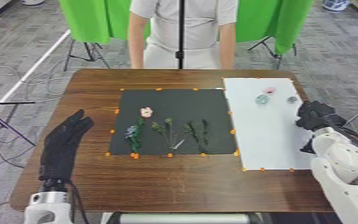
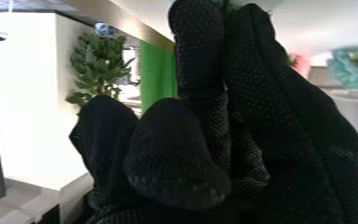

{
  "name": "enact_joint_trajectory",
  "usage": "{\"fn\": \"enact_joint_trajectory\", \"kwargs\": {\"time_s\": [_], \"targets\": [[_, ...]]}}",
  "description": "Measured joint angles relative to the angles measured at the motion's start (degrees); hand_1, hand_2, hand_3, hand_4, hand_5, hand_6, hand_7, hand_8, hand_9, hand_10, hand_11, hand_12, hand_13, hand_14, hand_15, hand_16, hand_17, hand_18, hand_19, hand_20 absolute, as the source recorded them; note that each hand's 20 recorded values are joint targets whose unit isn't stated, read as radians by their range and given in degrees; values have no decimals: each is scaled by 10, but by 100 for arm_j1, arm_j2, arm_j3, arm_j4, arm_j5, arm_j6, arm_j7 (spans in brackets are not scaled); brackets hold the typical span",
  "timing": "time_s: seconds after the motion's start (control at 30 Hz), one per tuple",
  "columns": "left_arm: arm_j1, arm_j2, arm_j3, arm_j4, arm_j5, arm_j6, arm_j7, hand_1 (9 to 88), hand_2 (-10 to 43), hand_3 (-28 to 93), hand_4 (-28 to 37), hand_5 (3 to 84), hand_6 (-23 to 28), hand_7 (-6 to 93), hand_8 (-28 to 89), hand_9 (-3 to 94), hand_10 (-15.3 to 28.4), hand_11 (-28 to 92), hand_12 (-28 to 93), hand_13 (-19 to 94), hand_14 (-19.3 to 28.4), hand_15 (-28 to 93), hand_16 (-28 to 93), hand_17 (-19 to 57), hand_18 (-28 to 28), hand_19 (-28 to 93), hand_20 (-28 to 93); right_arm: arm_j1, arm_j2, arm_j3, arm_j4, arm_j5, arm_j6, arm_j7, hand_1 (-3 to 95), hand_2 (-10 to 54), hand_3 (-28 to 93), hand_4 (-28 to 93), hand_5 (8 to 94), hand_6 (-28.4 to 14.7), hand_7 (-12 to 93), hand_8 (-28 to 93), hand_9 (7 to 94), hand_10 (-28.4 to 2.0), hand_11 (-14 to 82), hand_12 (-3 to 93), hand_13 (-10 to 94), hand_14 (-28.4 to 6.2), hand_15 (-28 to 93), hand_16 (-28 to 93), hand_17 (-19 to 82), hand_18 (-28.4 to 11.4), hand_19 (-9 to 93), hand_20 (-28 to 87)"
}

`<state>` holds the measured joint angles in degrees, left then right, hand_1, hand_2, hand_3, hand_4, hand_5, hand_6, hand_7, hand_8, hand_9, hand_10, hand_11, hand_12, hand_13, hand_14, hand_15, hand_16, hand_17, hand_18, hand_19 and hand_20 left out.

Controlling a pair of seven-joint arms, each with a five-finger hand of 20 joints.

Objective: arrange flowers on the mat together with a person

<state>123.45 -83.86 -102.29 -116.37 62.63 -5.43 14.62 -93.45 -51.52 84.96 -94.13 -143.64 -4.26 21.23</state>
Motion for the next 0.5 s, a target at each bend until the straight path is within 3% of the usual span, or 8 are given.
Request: {"fn": "enact_joint_trajectory", "kwargs": {"time_s": [0.23, 0.37, 0.5], "targets": [[44, 12, -43, -29, -2, 22, 2, 238, -58, 674, -184, 472, 43, 83, -46, 453, 132, 125, 163, 352, 160, 99, 46, 50, 112, 13, 166, 454, 499, -480, -912, 839, 105, 78, 632, -95, 582, -264, 857, 35, 188, 64, 937, -67, 137, 406, 937, 11, 687, 293, 593, -177, 932, 634], [44, 36, -40, -29, -3, 25, -3, 238, -57, 673, -184, 472, 43, 83, -46, 453, 131, 126, 163, 352, 161, 99, 46, 50, 112, 13, 166, 1369, 614, -1110, -1315, 962, 39, -60, 634, -95, 582, -266, 857, 35, 185, 67, 937, -66, 137, 405, 937, 12, 690, 296, 594, -176, 932, 639], [45, 51, -38, -31, -3, 28, -9, 237, -58, 674, -184, 472, 43, 83, -47, 453, 131, 125, 162, 351, 161, 99, 46, 49, 112, 13, 166, 2469, 453, -2025, -1255, 1026, -63, -459, 634, -95, 583, -267, 858, 35, 184, 68, 937, -66, 137, 406, 937, 12, 692, 299, 597, -175, 932, 643]]}}
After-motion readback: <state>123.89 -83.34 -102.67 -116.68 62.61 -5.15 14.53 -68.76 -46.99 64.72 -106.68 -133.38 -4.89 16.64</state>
